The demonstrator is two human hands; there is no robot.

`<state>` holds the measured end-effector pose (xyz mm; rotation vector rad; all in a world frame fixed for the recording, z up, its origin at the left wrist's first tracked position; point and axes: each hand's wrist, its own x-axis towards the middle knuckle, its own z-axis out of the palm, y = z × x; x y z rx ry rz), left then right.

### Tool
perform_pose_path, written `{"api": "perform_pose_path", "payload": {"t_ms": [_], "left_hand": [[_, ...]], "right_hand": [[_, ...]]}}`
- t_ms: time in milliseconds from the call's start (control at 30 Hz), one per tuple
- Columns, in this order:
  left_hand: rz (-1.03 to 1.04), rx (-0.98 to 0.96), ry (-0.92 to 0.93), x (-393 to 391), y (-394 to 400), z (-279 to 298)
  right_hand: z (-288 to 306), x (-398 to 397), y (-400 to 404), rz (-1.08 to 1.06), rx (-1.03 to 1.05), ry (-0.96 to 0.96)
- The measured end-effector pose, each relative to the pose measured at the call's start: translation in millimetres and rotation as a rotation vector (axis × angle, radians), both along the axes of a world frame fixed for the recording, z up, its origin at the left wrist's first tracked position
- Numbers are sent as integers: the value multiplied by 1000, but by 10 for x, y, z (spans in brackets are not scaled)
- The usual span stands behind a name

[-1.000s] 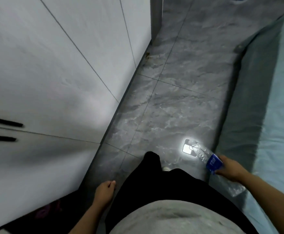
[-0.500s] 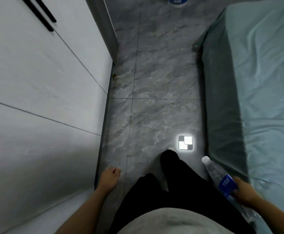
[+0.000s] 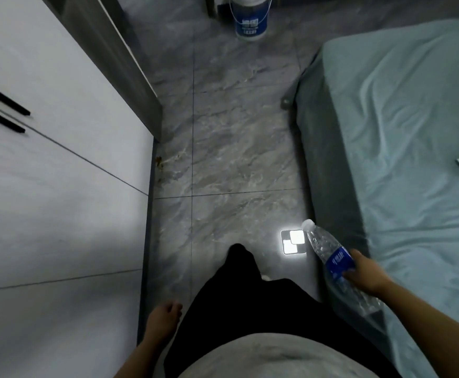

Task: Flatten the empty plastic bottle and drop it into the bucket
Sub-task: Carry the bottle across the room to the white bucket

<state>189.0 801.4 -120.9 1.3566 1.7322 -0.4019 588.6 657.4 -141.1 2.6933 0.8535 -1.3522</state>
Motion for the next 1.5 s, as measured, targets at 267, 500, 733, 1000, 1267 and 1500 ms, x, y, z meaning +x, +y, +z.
{"api": "perform_pose_path", "payload": {"t_ms": [267,500,733,1000,1267,1500], "left_hand": [[-68,11,-26,533,1143,-101],[-193,106,-98,1318,2297,-13],[-262,143,-133,2188,3169,-10],[-40,70,-134,2692,3584,46],[92,23,-59,2982,4222,-32],[-29,5,-90,3551,5344,-56]], "right_hand": [[-1,390,723,-15,-76,-16],[98,720,1071,-115,-162,43],[111,1265,1573,-160,-216,86],[228,2240,2740,-159,-66,58],[296,2824,3854,-131,-32,58],[226,3120,4479,-195,-100,62]]}}
